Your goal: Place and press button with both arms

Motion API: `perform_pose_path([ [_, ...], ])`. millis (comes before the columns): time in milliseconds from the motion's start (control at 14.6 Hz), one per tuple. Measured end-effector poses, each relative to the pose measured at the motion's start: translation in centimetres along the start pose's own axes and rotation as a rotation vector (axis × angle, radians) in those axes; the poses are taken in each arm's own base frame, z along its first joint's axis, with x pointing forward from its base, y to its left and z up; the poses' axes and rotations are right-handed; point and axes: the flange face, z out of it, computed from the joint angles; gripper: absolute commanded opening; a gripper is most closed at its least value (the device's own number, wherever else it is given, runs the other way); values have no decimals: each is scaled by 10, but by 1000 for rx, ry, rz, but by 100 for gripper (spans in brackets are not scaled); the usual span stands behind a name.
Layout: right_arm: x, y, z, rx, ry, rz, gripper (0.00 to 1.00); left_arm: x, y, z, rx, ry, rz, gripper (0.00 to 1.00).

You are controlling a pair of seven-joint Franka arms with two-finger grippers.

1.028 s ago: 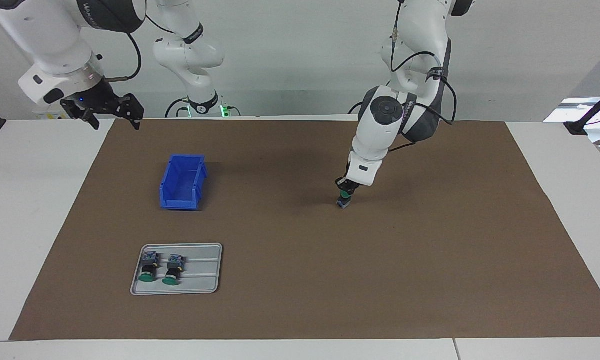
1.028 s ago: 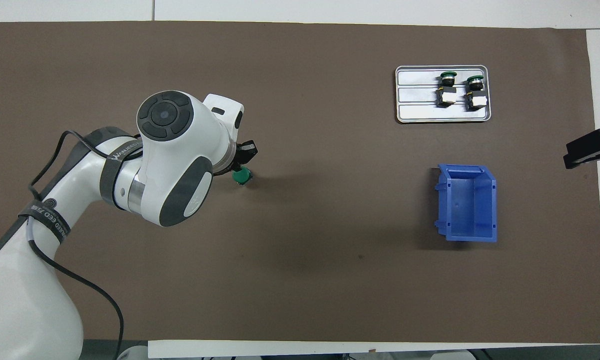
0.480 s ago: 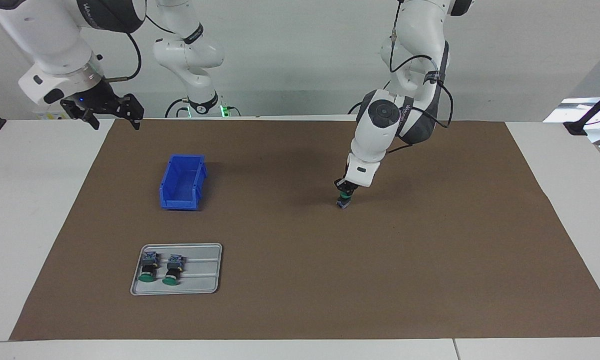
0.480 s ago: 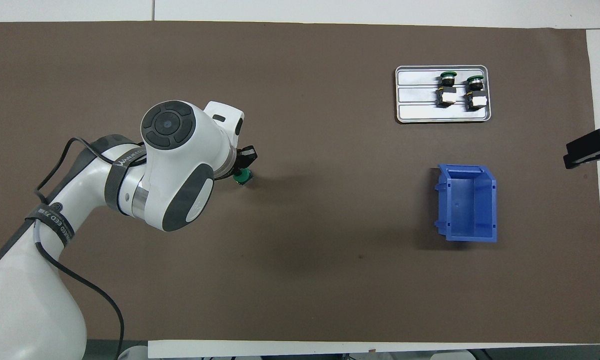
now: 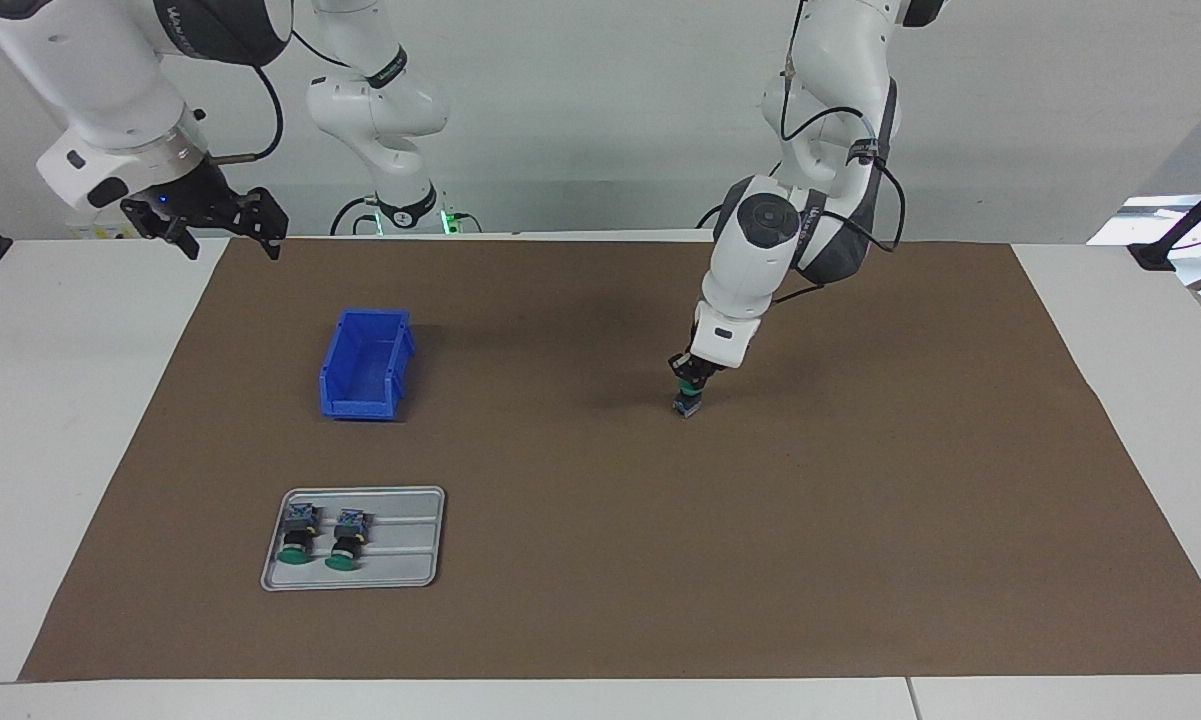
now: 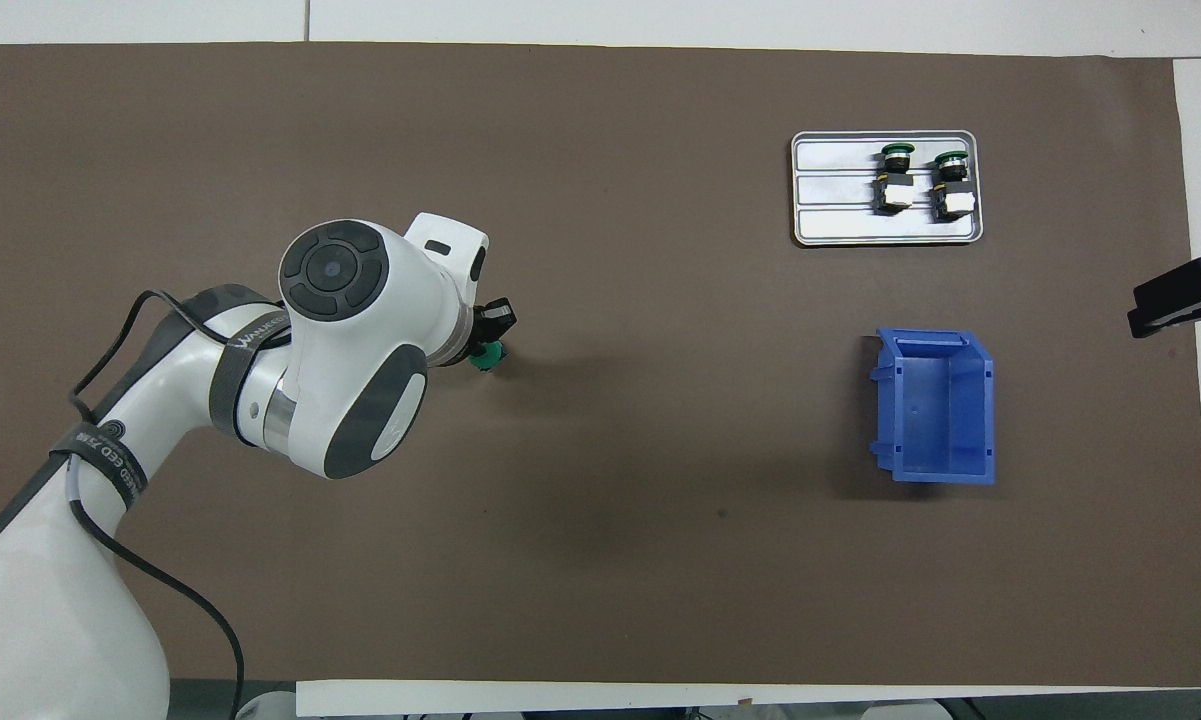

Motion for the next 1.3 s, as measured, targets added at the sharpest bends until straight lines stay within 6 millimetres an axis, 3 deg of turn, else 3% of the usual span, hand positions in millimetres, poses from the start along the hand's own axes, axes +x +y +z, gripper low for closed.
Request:
perform_pose_path([
  [891,0,0,0,0,0,0,99,0,-6,4,-24,16,1,0],
  [1096,0,0,0,0,0,0,99,1,-6,3,-28,16,-3,8],
  [1302,0,0,0,0,0,0,99,3,-9,-9,-35,16,-9,27],
])
